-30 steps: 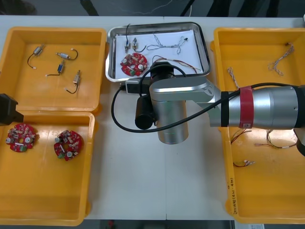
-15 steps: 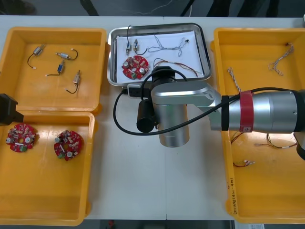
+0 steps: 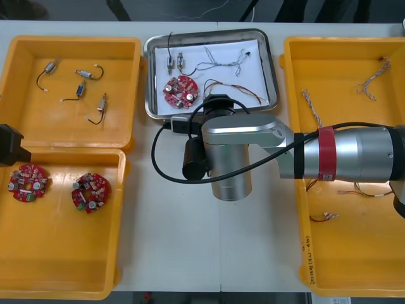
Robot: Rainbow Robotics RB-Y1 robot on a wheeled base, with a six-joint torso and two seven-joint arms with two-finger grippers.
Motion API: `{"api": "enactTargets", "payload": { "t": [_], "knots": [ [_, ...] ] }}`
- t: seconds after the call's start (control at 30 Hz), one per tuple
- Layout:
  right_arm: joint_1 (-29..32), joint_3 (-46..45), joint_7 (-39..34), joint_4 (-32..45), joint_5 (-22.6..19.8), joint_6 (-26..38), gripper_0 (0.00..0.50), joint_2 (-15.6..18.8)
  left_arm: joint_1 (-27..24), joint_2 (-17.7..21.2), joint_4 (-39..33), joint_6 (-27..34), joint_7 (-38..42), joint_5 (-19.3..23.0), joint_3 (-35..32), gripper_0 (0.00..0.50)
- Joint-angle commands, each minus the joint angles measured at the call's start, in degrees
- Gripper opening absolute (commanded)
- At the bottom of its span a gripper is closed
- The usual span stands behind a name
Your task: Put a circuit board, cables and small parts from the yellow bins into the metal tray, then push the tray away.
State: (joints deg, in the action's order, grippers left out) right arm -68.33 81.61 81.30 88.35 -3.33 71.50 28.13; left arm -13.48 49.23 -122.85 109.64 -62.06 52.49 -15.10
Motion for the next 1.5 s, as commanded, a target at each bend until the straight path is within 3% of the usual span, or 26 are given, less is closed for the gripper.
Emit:
{"api": "enactTargets", "payload": {
  "t": [0.03,0.37,0.83,1.17,1.5],
  "knots": [
    [0.13,-0.84,-1.05,4.29,0.60,3.83,0.500,-1.06,0.82,2.63,-1.69,0.36,-4.91,-0.46,-1.87,0.500],
    [1.98,-8.49,-0.44,15.97,-6.52,17.10,0.500,-1.06,0.82,2.63,-1.69,0.36,-4.91,-0.46,-1.87,0.500],
    [15.42,-23.43,-1.23,35.31,-6.61,38.28,0.500,-1.06,0.82,2.63,-1.69,0.36,-4.91,-0.46,-1.87,0.500],
    [25.97,-37.93,-1.76,49.20,-6.61,38.50,0.500,-1.94,0.82,2.63,-1.69,0.36,-4.91,-0.46,-1.87,0.500],
    [38.10,-56.74,-3.60,55.97,-10.39,38.50,0.500,0.96,0.82,2.63,-1.69,0.36,-4.91,-0.46,-1.87,0.500]
  ]
}}
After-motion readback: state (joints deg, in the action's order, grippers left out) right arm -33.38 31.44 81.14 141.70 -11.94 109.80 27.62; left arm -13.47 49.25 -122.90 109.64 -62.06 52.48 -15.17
